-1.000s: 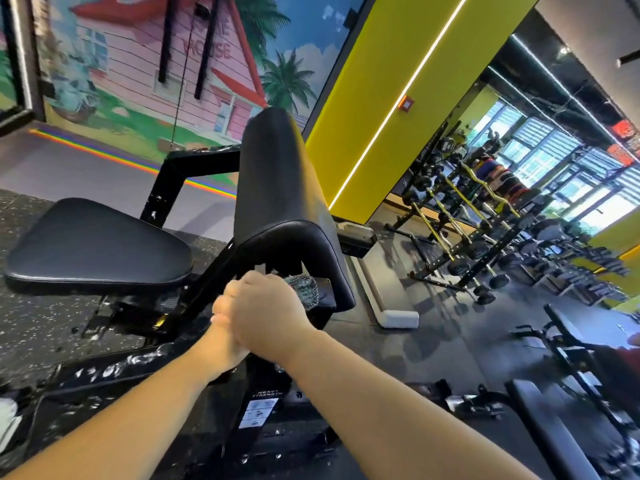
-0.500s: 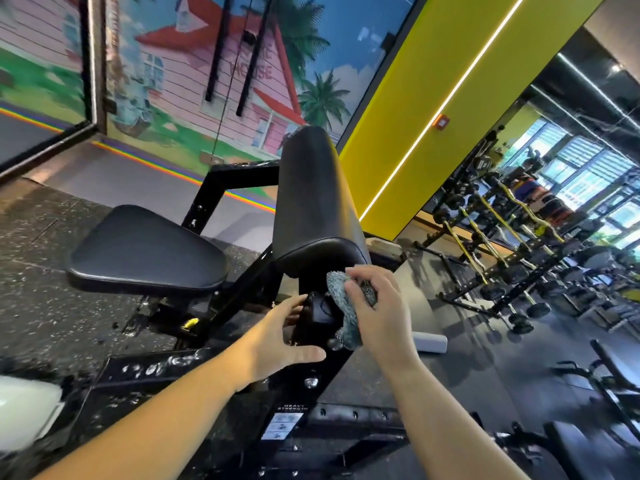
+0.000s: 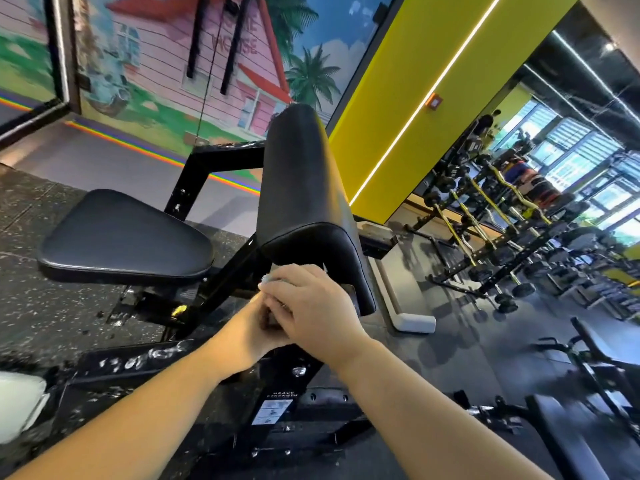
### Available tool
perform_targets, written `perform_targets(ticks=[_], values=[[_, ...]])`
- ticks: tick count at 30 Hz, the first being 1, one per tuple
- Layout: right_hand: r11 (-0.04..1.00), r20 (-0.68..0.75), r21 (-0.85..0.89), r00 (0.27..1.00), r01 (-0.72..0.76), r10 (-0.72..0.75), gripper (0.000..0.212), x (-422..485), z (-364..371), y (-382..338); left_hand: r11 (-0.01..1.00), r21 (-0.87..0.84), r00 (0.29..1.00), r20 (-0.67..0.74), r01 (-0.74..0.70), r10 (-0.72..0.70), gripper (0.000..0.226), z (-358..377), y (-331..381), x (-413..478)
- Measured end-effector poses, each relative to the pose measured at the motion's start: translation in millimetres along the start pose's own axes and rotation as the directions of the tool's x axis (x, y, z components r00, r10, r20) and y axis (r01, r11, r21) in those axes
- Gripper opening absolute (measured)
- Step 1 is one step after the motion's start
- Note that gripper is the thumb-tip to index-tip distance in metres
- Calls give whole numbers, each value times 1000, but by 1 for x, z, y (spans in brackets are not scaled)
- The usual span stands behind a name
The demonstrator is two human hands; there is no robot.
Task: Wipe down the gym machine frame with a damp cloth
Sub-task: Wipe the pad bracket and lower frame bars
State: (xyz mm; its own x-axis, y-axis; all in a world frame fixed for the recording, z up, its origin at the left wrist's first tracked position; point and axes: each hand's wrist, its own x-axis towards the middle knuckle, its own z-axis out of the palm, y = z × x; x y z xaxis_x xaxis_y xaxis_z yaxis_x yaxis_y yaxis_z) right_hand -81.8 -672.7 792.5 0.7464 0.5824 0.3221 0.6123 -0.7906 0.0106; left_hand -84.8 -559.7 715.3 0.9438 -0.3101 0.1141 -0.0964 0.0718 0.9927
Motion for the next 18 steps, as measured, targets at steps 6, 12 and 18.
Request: perform_targets(ticks=[6, 12, 18], values=[[966, -179, 150, 955, -211, 236, 34, -59, -21, 36, 998, -8, 997, 38, 65, -64, 75, -4, -5, 0], [983, -14, -67, 986, -169, 168, 35, -1, -10, -1, 997, -58, 998, 24, 58, -57, 54, -4, -4, 3], [995, -44, -4, 994, -96, 96, 32, -50, -23, 23, 998, 29, 996, 74, 57, -59, 68, -7, 0, -2]])
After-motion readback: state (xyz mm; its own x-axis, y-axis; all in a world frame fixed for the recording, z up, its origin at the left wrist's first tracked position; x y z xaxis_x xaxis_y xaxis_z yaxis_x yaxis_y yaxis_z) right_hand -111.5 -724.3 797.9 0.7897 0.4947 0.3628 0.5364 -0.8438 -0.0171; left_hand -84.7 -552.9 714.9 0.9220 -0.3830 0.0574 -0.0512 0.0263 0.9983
